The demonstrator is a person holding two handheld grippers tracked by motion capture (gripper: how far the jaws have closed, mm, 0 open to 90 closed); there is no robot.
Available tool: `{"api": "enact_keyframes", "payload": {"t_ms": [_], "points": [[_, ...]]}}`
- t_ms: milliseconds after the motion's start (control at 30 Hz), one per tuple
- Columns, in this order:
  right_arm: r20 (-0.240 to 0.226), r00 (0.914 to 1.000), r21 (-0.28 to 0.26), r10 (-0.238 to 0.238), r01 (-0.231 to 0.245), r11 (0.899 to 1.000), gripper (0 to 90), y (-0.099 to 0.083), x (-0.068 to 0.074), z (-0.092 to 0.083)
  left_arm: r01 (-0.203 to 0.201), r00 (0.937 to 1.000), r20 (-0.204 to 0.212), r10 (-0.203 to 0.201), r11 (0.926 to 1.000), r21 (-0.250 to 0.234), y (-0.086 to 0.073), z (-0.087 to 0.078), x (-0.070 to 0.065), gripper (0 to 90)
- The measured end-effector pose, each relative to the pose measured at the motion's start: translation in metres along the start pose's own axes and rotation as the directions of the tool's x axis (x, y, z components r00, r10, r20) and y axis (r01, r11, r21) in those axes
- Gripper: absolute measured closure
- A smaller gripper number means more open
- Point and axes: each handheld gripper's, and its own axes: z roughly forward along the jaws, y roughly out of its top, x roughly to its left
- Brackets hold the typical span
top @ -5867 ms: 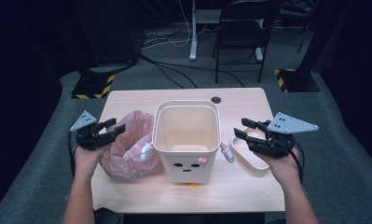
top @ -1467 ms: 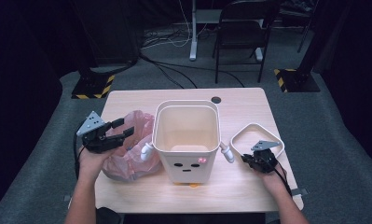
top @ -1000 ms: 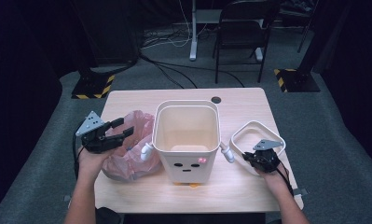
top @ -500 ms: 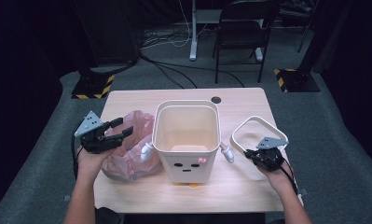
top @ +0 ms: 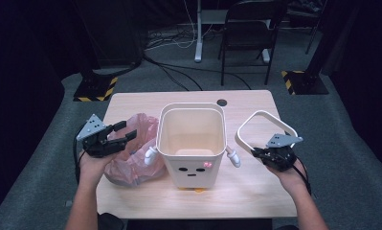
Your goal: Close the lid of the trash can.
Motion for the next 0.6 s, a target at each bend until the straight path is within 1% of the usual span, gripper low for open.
{"api": "enact_keyframes", "payload": {"t_ms": [167,300,367,600], "points": [[-0.019,0.9997,-0.02,-0.017,0.017,1.0,84.3,0.016,0.003,-0.014,-0.002,1.0,0.0,0.002,1.0,0.004,0.0,0.0,0.0,43.2],[-0.032,0.9993,-0.03,-0.019,0.018,0.999,84.3,0.026,0.004,-0.023,-0.001,1.0,0.001,0.001,1.0,0.002,0.0,0.0,0.0,43.2],[-0.039,0.999,-0.039,-0.019,0.017,0.999,84.2,0.029,0.004,-0.026,0.0,1.0,0.0,0.0,1.0,0.001,0.0,0.0,0.0,43.2],[-0.04,0.9989,-0.044,-0.026,0.024,0.999,84.2,0.034,0.005,-0.031,-0.003,1.0,0.0,0.003,1.0,0.005,0.0,0.0,0.0,43.2]]}}
